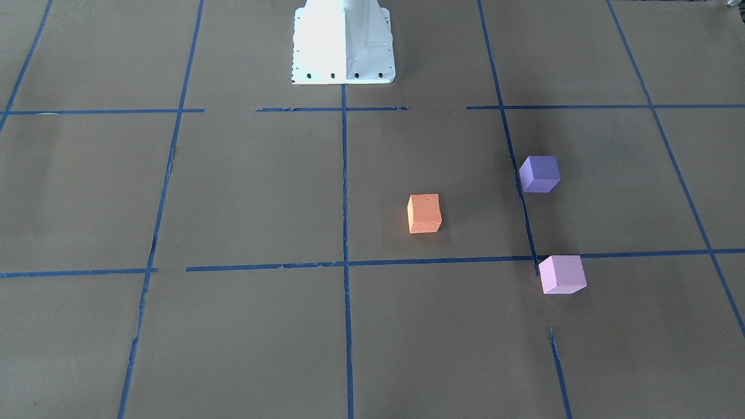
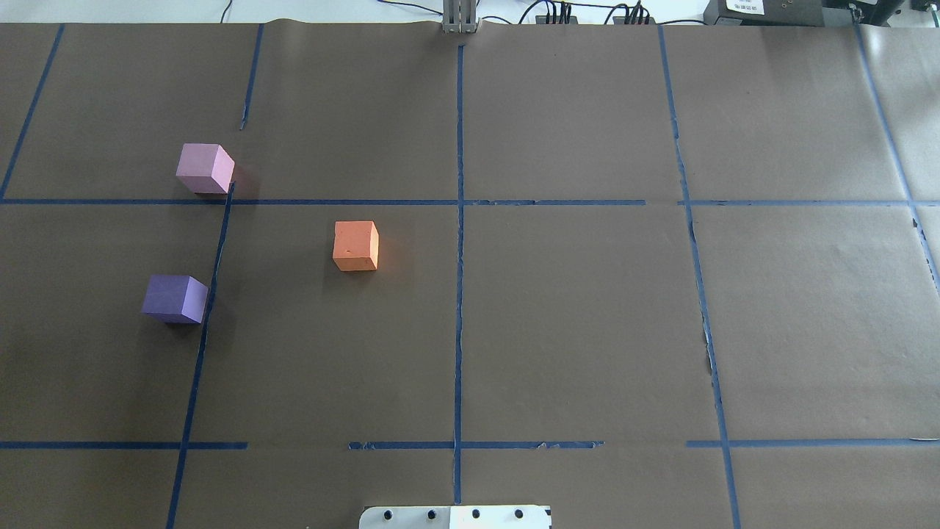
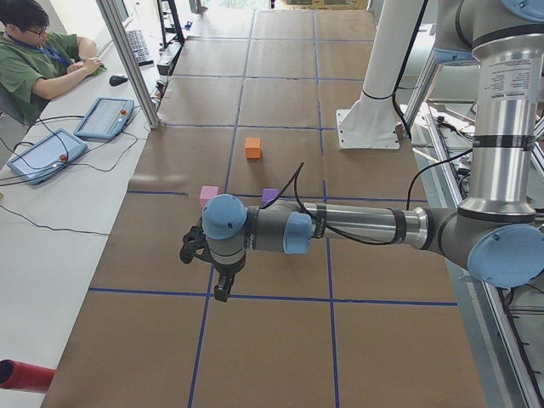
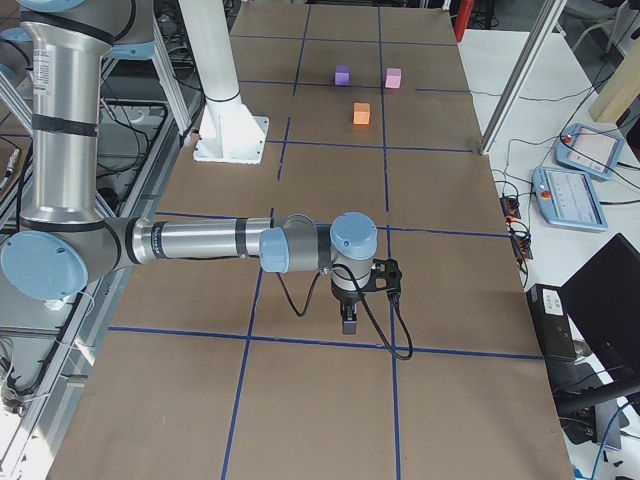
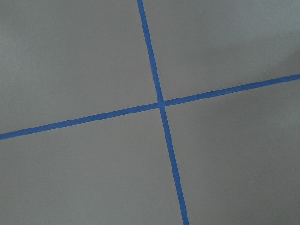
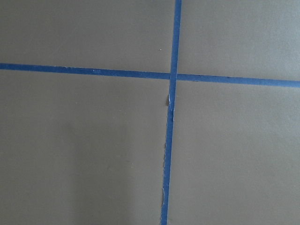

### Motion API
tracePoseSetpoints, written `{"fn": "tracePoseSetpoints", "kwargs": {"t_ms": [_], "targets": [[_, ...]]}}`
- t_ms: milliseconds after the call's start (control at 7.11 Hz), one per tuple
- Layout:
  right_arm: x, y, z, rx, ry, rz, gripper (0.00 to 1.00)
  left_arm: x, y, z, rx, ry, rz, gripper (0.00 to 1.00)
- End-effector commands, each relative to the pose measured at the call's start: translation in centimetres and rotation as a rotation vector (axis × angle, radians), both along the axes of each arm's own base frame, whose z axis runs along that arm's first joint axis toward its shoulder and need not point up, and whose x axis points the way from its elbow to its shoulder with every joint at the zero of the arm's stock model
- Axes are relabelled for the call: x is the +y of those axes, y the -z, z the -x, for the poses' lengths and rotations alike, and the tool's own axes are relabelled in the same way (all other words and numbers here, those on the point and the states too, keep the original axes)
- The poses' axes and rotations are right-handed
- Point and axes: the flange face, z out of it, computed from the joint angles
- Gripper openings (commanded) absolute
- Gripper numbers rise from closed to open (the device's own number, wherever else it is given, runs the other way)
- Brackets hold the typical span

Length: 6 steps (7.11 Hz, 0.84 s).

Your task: Arrange blocks in a line

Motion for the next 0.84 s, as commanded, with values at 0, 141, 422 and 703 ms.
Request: {"fn": "tracePoseSetpoints", "kwargs": {"t_ms": [0,141,422,703], "targets": [[0.0,0.0,0.0,0.000,0.000,0.000,1.00,0.2,-0.1,-0.1,0.001,-0.001,0.003,1.00],[0.0,0.0,0.0,0.000,0.000,0.000,1.00,-0.5,0.9,-0.2,0.011,-0.005,-0.022,1.00],[0.0,0.1,0.0,0.000,0.000,-0.002,1.00,-1.8,4.1,-2.5,0.001,-0.048,-0.078,1.00],[0.0,0.0,0.0,0.000,0.000,0.000,1.00,-7.9,11.9,-14.2,0.010,-0.249,-0.213,1.00]]}}
